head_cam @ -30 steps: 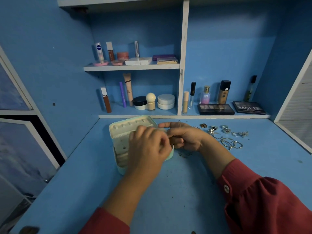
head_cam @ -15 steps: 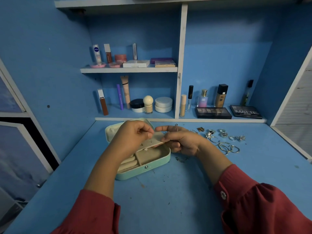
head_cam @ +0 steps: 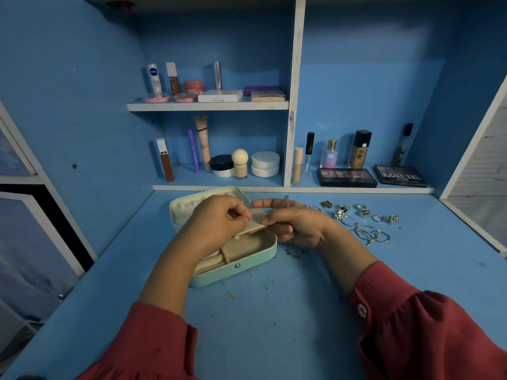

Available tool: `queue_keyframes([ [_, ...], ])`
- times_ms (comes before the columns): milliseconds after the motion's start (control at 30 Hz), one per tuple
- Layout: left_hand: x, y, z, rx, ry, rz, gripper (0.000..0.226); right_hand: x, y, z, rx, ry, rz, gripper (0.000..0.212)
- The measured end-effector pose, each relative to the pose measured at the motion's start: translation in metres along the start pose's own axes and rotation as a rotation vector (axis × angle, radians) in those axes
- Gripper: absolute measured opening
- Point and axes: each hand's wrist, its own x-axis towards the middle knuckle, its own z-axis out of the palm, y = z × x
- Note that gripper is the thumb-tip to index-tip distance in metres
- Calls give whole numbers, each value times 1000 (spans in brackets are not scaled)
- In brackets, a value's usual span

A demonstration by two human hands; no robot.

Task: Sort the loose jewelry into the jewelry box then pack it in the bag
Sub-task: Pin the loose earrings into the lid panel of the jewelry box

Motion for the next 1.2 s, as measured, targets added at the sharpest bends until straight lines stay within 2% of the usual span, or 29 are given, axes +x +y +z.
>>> queue_keyframes([
  [133, 0, -1, 0, -1, 35, -8, 21, 0, 0, 1, -7, -3, -2, 51],
  [300, 0, -4, 0, 50, -25, -29, 20, 1, 0, -1, 1, -8, -1, 47],
  [1200, 3, -12, 2, 87, -33, -18, 23, -1, 0, 0, -2, -21, -17, 46],
])
